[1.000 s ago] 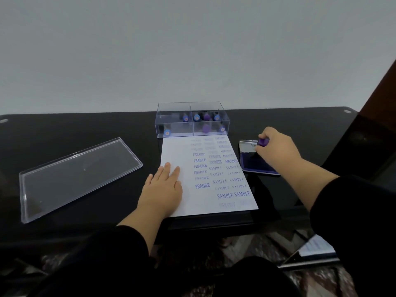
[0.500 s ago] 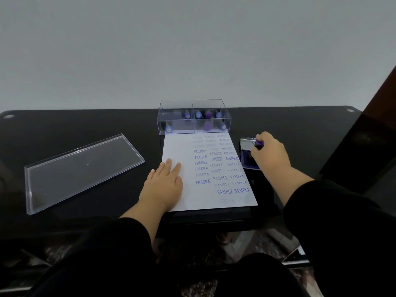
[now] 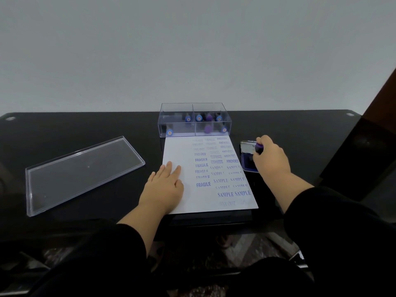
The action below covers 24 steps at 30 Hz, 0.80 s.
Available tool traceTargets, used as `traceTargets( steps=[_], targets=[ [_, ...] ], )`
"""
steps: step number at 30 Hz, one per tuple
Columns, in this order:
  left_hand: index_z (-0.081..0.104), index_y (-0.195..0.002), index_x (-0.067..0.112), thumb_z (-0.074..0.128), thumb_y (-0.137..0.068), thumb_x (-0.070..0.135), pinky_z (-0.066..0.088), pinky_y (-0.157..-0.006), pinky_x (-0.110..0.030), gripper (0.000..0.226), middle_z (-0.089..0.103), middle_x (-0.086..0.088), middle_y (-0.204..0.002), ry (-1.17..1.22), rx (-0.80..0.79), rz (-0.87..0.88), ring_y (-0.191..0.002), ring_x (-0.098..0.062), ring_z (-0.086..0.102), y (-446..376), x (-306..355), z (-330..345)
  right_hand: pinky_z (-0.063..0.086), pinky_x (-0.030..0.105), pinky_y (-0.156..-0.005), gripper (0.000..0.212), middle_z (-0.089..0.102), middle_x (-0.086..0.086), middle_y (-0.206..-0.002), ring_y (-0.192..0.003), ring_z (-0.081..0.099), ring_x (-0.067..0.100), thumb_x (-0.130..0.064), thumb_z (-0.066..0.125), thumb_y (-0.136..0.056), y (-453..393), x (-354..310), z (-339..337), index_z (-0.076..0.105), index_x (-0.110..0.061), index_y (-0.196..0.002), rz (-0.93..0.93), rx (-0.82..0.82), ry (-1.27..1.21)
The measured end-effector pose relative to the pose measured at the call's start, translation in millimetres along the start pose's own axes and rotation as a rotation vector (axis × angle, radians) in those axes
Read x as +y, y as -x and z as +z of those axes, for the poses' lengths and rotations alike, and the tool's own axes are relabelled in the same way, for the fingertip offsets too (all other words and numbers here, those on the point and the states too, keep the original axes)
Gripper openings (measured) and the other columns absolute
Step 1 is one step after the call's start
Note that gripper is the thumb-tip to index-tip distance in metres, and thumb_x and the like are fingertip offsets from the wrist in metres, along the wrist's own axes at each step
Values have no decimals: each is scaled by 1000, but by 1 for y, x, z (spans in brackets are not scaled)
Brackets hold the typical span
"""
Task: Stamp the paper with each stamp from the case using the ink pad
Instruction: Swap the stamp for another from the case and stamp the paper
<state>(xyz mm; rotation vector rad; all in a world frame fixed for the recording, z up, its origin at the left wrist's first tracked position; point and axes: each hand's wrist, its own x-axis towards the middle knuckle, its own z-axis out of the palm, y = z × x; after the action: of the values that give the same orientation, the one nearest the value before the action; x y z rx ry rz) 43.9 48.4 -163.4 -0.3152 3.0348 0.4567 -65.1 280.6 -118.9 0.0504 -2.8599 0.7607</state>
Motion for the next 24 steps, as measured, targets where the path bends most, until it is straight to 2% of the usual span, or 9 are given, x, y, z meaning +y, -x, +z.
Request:
traceTargets(
  steps=[4, 8, 10, 12, 14, 17, 19, 21, 24],
  targets=[
    [14, -152, 21, 19, -102, 25, -1, -118, -33, 51, 3, 1, -160, 12, 22, 13, -147, -15, 2, 5, 0, -2, 43, 32, -65, 35, 57, 15, -117, -95, 57, 28, -12, 50, -94, 3, 0, -1, 43, -15, -128, -14, 21, -38],
    [25, -150, 20, 23, -102, 25, 4, -117, -31, 48, 15, 3, -158, 6, 90, -4, -144, -15, 16, 15, 5, -6, 43, 32, -68, 32, 58, 13, -114, -89, 54, 25, -9, 49, -93, 15, -5, -4, 48, -14, -125, -32, 89, -174],
    [32, -148, 21, 25, -102, 25, 6, -117, -30, 46, 22, 4, -157, -20, 143, -5, -142, -14, 23, 20, 7, -6, 41, 29, -69, 30, 59, 9, -111, -85, 52, 21, -8, 50, -93, 24, -12, -7, 50, -14, -123, -49, 113, -261],
    [33, -147, 24, 26, -102, 26, 12, -116, -32, 45, 22, 6, -156, 21, 128, -32, -142, -18, 24, 21, 7, -4, 42, 28, -70, 27, 57, 1, -106, -84, 52, 17, -8, 51, -93, 36, -22, -9, 51, -13, -119, -66, 110, -348],
    [31, -148, 24, 26, -102, 27, 17, -116, -34, 46, 21, 6, -157, 70, 89, -24, -142, -20, 24, 22, 6, -3, 47, 28, -75, 24, 57, -5, -108, -88, 55, 14, -7, 54, -91, 50, -31, -7, 53, -14, -114, -83, 103, -432],
    [24, -150, 21, 23, -102, 25, 9, -117, -33, 48, 14, 5, -159, 49, 55, 18, -144, -17, 17, 23, 3, -3, 54, 38, -79, 24, 60, -6, -111, -93, 59, 16, -8, 57, -90, 65, -40, 0, 56, -21, -110, -88, 78, -513],
    [20, -151, 20, 21, -103, 23, 6, -117, -34, 48, 8, 3, -159, 23, 54, 28, -145, -18, 11, 25, 4, -4, 54, 39, -79, 30, 61, -3, -111, -94, 59, 17, -11, 59, -90, 75, -45, 5, 55, -23, -117, -86, 46, -511],
    [15, -152, 19, 19, -103, 23, 4, -117, -35, 50, 3, 0, -160, -3, 48, 27, -146, -18, 3, 25, 5, -4, 52, 33, -78, 35, 60, -4, -115, -93, 59, 15, -14, 60, -90, 82, -48, 8, 54, -24, -124, -113, 26, -485],
    [11, -152, 18, 17, -102, 24, 1, -118, -35, 51, -1, -3, -160, -20, 28, 15, -147, -19, -1, 21, 3, 0, 43, 22, -73, 40, 59, -9, -104, -86, 57, 9, -18, 60, -91, 90, -52, 13, 51, -26, -129, -161, -20, -423]
  ],
)
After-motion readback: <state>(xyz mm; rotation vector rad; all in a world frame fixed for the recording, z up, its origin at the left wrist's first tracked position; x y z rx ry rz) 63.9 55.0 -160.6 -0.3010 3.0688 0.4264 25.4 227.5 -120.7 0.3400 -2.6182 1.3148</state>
